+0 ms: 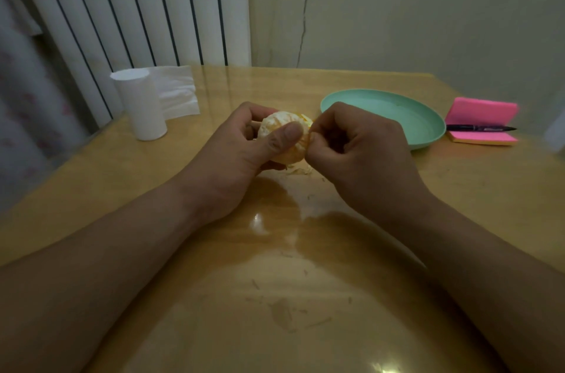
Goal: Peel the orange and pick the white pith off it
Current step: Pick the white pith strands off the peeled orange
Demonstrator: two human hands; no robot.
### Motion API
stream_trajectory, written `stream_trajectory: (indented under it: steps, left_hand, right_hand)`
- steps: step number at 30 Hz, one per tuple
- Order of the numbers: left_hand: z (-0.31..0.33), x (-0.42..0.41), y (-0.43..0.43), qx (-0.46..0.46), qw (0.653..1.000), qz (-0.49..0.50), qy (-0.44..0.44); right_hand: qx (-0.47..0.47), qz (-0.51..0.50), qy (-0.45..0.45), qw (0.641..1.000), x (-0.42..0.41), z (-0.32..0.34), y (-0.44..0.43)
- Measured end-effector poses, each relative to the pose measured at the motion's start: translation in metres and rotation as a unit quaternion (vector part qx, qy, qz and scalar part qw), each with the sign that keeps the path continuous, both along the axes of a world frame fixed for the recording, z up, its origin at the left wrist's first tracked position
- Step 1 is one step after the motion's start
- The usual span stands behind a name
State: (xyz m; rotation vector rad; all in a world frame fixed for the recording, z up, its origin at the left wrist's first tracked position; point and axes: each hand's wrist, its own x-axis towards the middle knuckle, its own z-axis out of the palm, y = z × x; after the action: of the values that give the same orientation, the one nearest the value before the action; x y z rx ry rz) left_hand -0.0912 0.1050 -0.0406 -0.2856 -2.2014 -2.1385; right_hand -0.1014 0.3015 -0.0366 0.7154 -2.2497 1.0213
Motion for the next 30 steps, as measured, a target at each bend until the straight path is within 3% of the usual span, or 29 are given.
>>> stream_trajectory:
  steps: [10,30]
  left_hand:
    - [-0.002,-0.005,-0.003,0.090,0.994,-0.054,-0.031]
    - [-0.006,-0.014,-0.014,0.115,0.979,-0.161,-0.055]
  right_hand:
    - [-0.062,0.038,-0.051,0.996,-0.001,-0.001,0.002]
    - [-0.139,0.089,-0.132,0.977,0.000,0.004,0.002]
